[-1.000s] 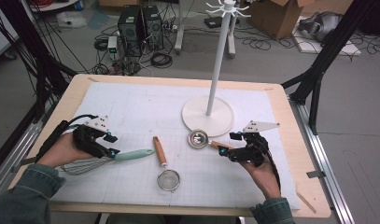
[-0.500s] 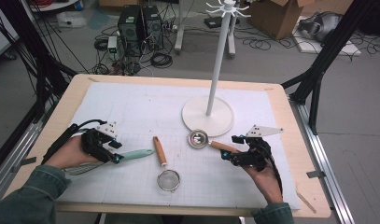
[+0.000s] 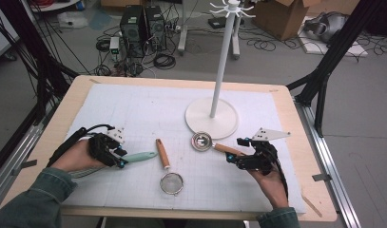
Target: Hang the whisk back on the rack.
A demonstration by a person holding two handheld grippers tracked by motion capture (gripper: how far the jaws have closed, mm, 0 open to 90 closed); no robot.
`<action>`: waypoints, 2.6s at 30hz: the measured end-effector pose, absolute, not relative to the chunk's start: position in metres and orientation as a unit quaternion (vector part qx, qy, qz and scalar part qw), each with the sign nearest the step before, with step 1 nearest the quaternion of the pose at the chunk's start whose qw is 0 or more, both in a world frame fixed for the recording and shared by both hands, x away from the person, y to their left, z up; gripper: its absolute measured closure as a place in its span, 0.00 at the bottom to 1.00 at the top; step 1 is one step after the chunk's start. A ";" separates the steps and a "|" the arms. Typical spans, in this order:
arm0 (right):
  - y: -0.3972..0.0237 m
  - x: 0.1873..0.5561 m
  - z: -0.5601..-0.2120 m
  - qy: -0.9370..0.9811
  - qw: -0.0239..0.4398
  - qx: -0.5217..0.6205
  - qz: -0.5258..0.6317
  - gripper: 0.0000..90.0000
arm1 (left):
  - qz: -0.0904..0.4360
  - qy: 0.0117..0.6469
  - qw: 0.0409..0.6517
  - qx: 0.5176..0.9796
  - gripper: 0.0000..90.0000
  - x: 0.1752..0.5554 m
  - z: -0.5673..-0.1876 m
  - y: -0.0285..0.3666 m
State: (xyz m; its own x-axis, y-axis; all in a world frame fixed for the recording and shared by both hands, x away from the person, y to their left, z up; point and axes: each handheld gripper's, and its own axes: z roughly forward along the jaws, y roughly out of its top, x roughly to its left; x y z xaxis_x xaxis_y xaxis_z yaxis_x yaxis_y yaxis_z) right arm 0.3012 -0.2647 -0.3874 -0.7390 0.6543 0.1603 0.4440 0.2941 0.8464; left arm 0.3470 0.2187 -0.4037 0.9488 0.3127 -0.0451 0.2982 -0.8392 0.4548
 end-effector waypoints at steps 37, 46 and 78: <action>-0.260 0.298 -0.391 0.798 0.108 0.330 0.493 0.31 | 0.030 0.156 0.196 0.968 0.77 0.346 -0.407 0.209; -0.256 0.298 -0.388 0.795 0.112 0.328 0.499 0.29 | 0.045 0.163 0.233 0.958 0.77 0.341 -0.389 0.218; -0.260 0.294 -0.385 0.792 0.117 0.331 0.499 0.29 | 0.039 0.169 0.197 0.965 0.77 0.346 -0.413 0.208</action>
State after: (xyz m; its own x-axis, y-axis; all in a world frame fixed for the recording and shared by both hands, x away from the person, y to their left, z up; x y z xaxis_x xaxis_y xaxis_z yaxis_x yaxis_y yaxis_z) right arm 0.2944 -0.2602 -0.3853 -0.7542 0.6404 0.1452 0.4074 0.2830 0.8683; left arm 0.3458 0.2079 -0.4128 0.9396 0.3421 0.0080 0.3116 -0.8651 0.3931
